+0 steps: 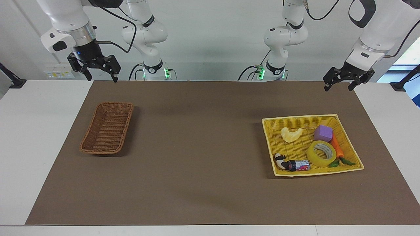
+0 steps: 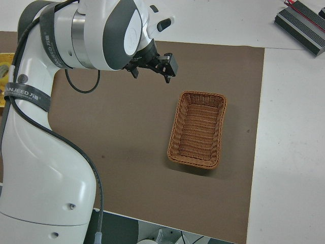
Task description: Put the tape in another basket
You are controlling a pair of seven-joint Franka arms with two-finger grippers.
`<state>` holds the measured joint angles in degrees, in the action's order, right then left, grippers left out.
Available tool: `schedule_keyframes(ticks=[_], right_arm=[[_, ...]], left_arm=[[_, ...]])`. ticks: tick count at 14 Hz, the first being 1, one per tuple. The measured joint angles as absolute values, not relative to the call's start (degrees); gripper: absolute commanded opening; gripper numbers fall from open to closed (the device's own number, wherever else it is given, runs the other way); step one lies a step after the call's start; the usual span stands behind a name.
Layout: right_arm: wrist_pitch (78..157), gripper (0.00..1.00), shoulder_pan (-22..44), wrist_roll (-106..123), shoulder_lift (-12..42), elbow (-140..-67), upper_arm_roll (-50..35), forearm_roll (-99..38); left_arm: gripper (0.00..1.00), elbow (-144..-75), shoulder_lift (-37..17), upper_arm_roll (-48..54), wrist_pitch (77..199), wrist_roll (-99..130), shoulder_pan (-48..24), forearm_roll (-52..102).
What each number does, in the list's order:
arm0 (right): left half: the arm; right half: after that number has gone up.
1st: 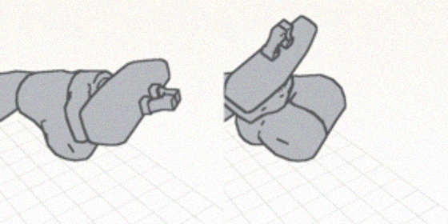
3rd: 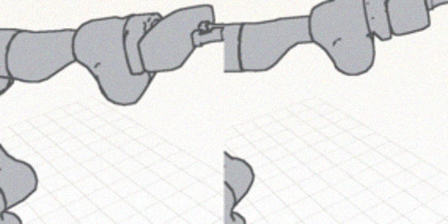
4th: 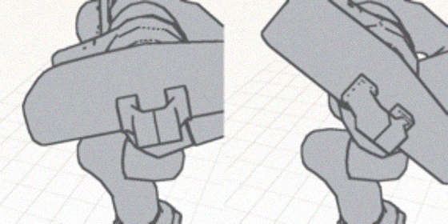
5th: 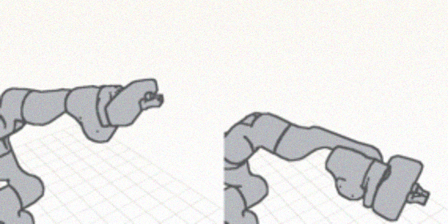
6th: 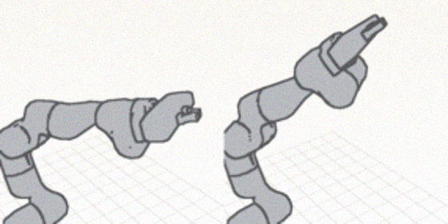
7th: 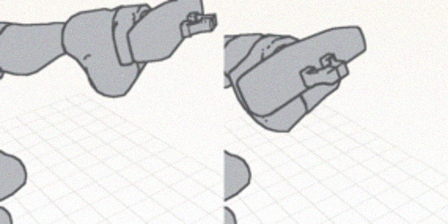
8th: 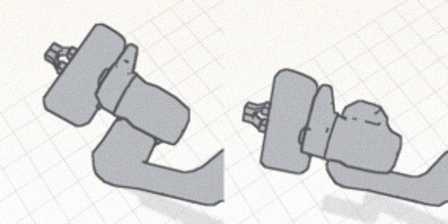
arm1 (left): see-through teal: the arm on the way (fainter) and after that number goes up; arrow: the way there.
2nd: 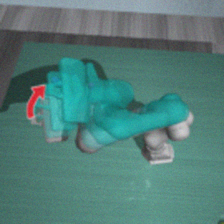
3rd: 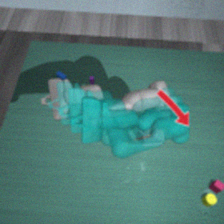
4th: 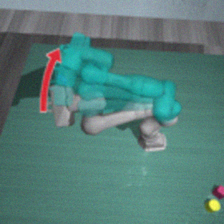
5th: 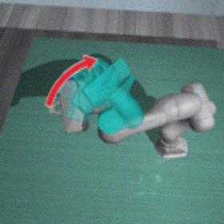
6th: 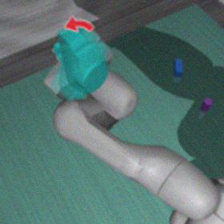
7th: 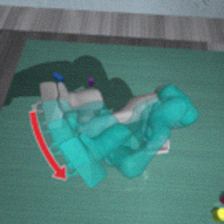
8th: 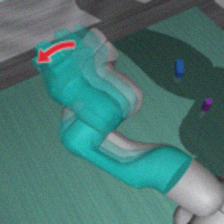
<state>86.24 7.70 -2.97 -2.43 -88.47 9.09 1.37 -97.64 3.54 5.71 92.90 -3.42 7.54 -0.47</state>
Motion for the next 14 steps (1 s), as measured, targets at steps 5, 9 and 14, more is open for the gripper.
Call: schedule_keyframes(ticks=[5,9,14], right_arm=[[86.6,1.0,7.7,-3.0,-2.4,-88.5,9.1,1.4],[86.6,1.0,7.7,-3.0,-2.4,-88.5,9.1,1.4],[86.6,1.0,7.7,-3.0,-2.4,-88.5,9.1,1.4]], left_arm=[[1.0,-107.0,3.2,5.6,104.6,-3.7,11.4,-0.4],[1.0,-109.2,0.0,5.6,109.5,-3.3,11.8,-0.4],[1.0,-109.7,-8.0,5.7,115.7,-0.1,11.8,-0.4]])
